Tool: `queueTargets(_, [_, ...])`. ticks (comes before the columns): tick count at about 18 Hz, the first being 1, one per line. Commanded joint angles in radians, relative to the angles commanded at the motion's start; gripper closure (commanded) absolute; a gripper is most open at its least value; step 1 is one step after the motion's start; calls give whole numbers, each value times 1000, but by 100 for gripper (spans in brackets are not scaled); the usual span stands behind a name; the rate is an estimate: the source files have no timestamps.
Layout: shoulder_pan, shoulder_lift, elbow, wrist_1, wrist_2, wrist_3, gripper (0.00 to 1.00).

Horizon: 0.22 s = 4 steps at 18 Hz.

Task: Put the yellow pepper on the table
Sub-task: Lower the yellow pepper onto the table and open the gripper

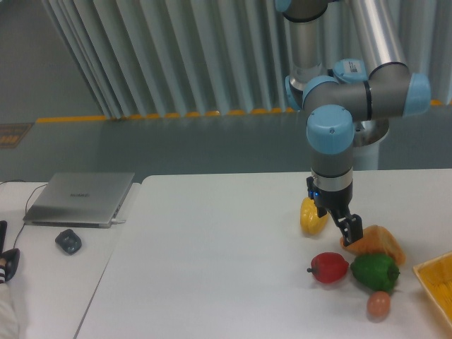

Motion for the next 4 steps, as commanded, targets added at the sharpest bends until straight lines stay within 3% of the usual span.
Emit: queueTargets(4, [20, 3, -8, 3, 6, 21, 0])
